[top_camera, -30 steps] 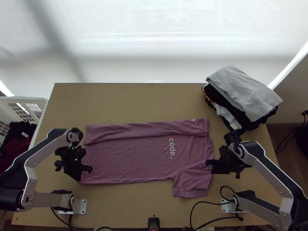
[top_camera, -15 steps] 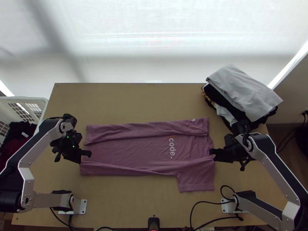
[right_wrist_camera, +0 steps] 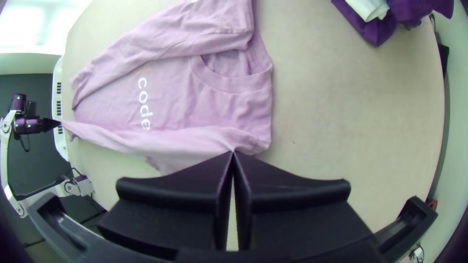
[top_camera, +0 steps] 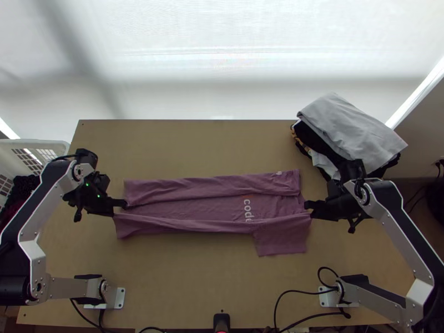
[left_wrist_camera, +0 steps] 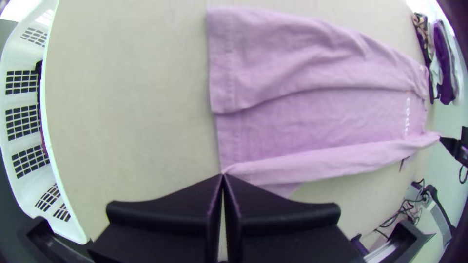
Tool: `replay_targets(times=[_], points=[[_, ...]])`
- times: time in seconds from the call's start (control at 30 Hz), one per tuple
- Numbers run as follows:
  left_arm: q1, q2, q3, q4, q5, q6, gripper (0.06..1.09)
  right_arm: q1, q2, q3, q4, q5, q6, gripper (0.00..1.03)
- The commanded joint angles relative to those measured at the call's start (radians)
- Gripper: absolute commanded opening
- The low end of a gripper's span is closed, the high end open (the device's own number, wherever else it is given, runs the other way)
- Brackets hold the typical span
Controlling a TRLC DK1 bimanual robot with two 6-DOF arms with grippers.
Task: Fold the t-shirt
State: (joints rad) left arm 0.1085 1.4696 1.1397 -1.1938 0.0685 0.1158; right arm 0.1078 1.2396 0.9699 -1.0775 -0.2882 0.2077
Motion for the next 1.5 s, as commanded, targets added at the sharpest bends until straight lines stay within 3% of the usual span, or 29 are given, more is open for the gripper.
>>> replay_targets(times=[0.0, 0.9, 1.47], points=[[0.019, 0.008, 0.054, 0.002, 0.019, -0.022, 0.10, -0.007, 0.043, 0.056, -0.006, 0.006, 0.004, 0.03], [-0.035, 0.221, 0.241, 0.151, 0.019, -0.183, 0.10, 0.013, 0.416, 0.349, 0.186, 0.063, 0.127, 0.03], [-0.029, 0.357, 0.321, 0.203, 0.017, -0.208, 0.10, 0.038, 0.615, 0.418, 0.343, 0.170, 0.125, 0.03]])
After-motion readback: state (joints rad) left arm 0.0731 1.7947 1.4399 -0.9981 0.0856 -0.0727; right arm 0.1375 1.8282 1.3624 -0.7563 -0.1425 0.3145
